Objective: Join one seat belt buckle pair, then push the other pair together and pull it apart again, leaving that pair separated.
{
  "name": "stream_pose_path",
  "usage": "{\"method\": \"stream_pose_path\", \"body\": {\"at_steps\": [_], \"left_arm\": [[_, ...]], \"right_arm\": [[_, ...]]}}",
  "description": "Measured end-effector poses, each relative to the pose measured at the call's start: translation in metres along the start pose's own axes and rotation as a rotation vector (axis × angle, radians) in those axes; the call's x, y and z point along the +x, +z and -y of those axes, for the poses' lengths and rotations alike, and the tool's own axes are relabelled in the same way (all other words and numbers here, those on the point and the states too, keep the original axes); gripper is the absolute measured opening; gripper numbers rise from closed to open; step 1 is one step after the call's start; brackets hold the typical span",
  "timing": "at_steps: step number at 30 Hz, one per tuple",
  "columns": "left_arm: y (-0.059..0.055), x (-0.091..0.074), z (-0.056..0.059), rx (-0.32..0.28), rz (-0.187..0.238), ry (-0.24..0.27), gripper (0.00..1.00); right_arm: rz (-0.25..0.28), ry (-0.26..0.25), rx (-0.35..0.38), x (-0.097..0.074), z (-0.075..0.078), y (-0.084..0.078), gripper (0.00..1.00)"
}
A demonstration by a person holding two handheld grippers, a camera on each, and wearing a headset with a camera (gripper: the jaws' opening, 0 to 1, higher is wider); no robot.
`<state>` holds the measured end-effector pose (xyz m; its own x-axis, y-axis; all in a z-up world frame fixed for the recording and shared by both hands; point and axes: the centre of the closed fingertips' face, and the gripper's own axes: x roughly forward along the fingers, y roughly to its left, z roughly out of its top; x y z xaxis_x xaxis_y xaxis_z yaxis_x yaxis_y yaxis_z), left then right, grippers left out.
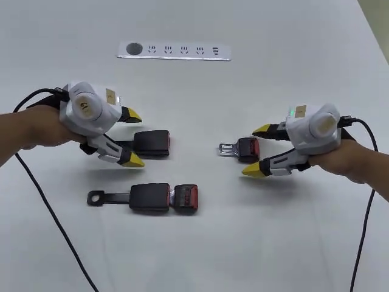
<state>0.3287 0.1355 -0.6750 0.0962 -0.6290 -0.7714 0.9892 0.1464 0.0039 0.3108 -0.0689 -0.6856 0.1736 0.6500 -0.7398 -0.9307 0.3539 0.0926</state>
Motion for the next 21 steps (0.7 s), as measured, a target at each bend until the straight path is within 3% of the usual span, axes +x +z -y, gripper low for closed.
{"method": "stream_pose_path", "body": {"at_steps": [3, 7, 9, 15, 17, 21], "left_arm": [[0.002, 0.005, 0.000, -0.014, 0.015, -0.023, 0.58], [-0.004, 0.011, 0.000, 0.017, -0.011, -0.033, 0.54], [-0.004, 0.012, 0.002, 0.007, -0.003, -0.055, 0.49], [-0.005, 0.014, -0.002, 0.025, 0.007, -0.054, 0.45], [-0.005, 0.013, 0.001, 0.027, 0.007, -0.065, 0.36], [-0.004, 0.014, 0.000, 0.041, 0.013, -0.063, 0.34]], "right_arm": [[-0.023, 0.012, -0.024, 0.001, -0.002, -0.003, 0.54], [-0.015, 0.022, 0.001, 0.002, 0.000, -0.003, 0.50], [-0.028, 0.020, -0.036, 0.002, -0.002, -0.004, 0.46], [-0.027, -0.002, -0.062, 0.005, 0.005, -0.001, 0.36], [-0.025, -0.002, -0.067, 0.007, 0.006, -0.001, 0.36], [-0.026, 0.010, -0.069, 0.007, 0.006, -0.001, 0.36]]}}
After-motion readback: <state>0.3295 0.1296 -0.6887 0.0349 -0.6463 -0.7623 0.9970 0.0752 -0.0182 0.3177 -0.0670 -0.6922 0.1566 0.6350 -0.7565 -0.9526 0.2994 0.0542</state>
